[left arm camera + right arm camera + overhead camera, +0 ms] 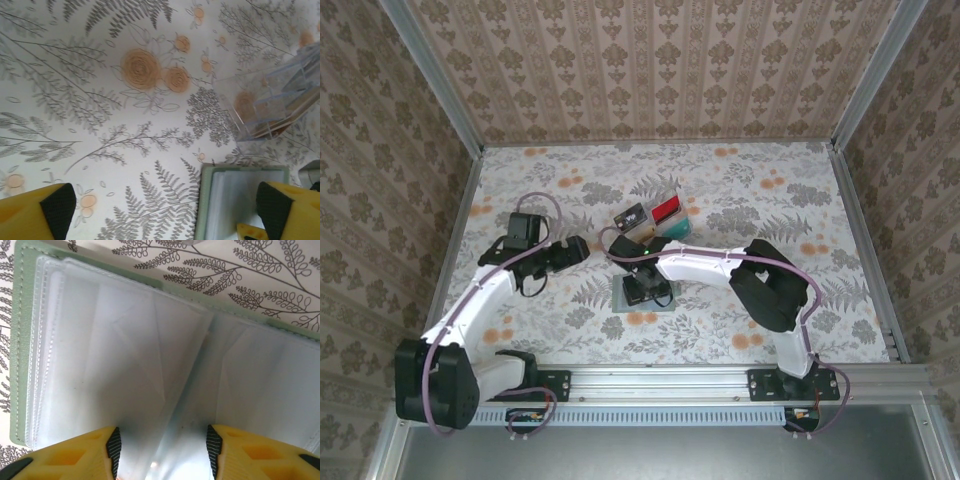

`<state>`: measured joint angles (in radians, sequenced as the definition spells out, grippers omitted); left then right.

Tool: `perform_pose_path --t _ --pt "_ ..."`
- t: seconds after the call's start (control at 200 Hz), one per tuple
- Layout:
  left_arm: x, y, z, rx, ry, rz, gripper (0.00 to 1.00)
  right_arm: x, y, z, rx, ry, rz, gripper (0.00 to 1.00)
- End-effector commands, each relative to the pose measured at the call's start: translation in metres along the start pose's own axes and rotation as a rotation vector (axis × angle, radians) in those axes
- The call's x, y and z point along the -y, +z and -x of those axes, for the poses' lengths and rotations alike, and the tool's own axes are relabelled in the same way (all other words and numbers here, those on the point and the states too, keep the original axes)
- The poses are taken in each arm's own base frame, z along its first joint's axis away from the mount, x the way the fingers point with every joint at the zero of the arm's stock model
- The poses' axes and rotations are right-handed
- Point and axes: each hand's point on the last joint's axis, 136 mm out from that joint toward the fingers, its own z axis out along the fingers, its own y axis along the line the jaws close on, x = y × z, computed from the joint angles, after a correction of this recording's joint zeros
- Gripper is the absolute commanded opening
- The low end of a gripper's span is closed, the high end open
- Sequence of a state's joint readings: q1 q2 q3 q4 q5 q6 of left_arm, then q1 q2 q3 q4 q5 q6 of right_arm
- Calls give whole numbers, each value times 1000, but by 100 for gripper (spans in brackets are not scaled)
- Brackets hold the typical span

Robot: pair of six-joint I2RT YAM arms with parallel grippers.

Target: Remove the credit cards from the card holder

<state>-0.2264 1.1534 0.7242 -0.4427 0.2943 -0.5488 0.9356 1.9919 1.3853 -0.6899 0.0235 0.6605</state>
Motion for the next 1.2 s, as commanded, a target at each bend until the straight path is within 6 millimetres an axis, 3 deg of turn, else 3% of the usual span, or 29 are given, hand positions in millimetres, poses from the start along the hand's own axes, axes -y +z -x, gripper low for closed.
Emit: perform_pose_path --t 0.0,0.26,0.585,0.81,1.195 --pt "14 10 -5 -45 -49 -103 90 21 13 -13 -48 16 -75 47" --pt "32 28 -25 -128 -86 -189 71 36 22 -22 -60 53 -90 41" --pt "57 40 -80 -242 -70 -239 57 36 22 -21 -35 80 -35 37" --pt "70 49 -119 -314 -52 -256 41 36 18 -18 -13 136 25 34" --pt "64 64 -128 -368 -41 -186 35 32 16 -11 13 167 100 34"
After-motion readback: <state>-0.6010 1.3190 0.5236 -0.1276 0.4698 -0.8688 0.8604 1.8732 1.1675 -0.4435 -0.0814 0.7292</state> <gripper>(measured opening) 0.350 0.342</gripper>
